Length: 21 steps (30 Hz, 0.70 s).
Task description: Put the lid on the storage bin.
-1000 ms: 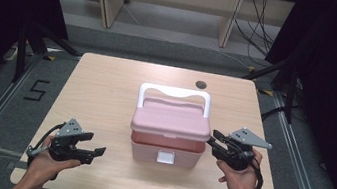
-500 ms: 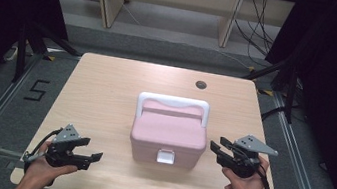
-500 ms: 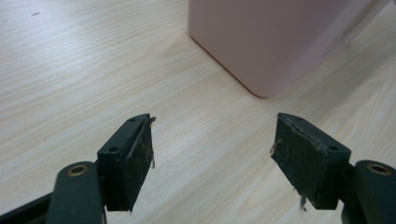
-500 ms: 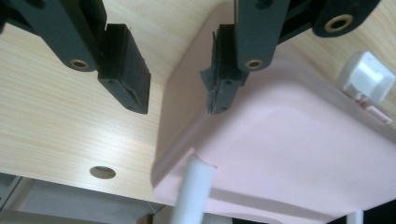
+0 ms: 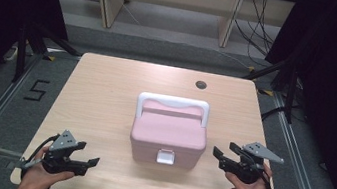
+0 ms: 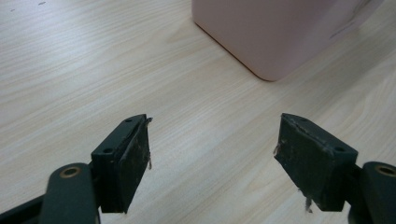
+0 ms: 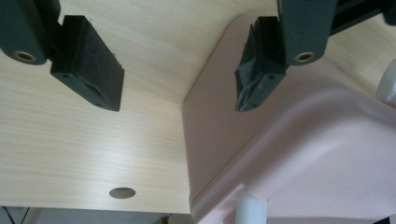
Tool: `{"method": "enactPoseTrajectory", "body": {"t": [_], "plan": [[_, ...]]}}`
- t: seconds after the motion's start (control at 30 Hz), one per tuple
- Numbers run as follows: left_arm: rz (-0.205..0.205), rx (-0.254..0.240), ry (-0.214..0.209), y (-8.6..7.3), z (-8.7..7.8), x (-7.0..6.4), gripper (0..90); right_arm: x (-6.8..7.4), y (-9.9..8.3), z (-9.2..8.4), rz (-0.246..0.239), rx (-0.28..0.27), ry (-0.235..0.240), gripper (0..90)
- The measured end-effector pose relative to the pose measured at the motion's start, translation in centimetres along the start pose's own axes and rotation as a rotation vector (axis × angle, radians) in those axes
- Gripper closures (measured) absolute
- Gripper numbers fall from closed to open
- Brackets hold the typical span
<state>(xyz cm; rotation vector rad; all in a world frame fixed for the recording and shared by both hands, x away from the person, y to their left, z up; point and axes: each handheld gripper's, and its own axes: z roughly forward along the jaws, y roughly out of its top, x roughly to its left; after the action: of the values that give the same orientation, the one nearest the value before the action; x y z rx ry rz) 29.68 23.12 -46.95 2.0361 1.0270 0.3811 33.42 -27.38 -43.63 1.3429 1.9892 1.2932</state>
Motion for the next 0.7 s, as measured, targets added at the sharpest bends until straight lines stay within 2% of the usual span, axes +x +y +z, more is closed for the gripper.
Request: {"method": "enactPoseTrajectory", "body": {"t": [0.03, 0.07, 0.1, 0.13, 0.2, 0.27, 0.3, 0.33, 0.4, 0.43, 0.47, 0.5, 0.53, 0.6, 0.63, 0.7], "plan": [[-0.023, -0.027, 0.0, -0.1, 0.2, -0.2, 24.6, 0.0, 0.0, 0.0, 0.0, 0.0, 0.0, 32.5], [0.005, -0.017, 0.005, -0.2, 0.0, -0.1, 24.4, -0.1, -0.1, 0.0, -0.006, 0.006, 0.005, 31.6], [-0.023, -0.041, 0.004, -0.4, 0.1, -0.4, 24.1, -0.1, -0.4, 0.0, -0.009, 0.014, -0.001, 30.2], [0.003, -0.02, 0.003, -0.5, 0.0, -0.3, 23.8, -0.1, -0.7, 0.2, -0.001, 0.011, 0.003, 29.5], [-0.011, -0.035, -0.001, -0.9, 0.2, -0.5, 22.8, -0.2, -1.2, 0.3, -0.006, 0.013, 0.001, 28.4], [0.016, -0.013, 0.005, -1.3, 0.2, -0.5, 22.0, -0.2, -1.8, 0.3, 0.001, 0.013, 0.02, 27.7], [0.007, -0.024, 0.011, -1.5, 0.3, -0.6, 21.5, 0.1, -2.1, 0.3, 0.015, 0.029, 0.014, 27.1], [0.01, -0.021, 0.007, -1.7, 0.2, -0.6, 20.4, 0.0, -2.7, 0.4, -0.019, 0.039, 0.009, 25.4], [0.013, -0.008, 0.013, -1.8, 0.1, -0.6, 19.9, 0.2, -2.9, 0.3, -0.007, 0.053, 0.008, 24.9], [0.024, -0.004, 0.013, -1.9, -0.1, -0.5, 19.2, 0.1, -3.2, 0.3, -0.046, 0.042, -0.003, 24.0], [0.027, -0.011, 0.017, -2.0, -0.1, -0.6, 18.4, 0.5, -3.5, 0.1, -0.006, 0.072, 0.027, 22.6], [0.018, -0.014, 0.017, -2.1, -0.1, -0.7, 17.0, 0.5, -3.7, 0.1, -0.032, 0.062, 0.029, 22.0], [0.024, -0.011, 0.019, -2.3, -0.2, -0.9, 16.2, 0.7, -4.1, 0.1, -0.037, 0.066, 0.045, 21.3], [0.024, -0.01, 0.015, -2.3, -0.3, -1.0, 16.2, 0.8, -4.3, 0.1, -0.041, 0.071, 0.041, 20.9], [0.022, -0.023, 0.013, -2.5, -0.2, -1.3, 15.9, 1.1, -4.5, -0.1, -0.06, 0.063, 0.051, 20.4], [0.031, -0.014, 0.01, -2.5, -0.3, -1.3, 15.9, 1.3, -4.6, -0.2, -0.054, 0.068, 0.06, 20.0]]}}
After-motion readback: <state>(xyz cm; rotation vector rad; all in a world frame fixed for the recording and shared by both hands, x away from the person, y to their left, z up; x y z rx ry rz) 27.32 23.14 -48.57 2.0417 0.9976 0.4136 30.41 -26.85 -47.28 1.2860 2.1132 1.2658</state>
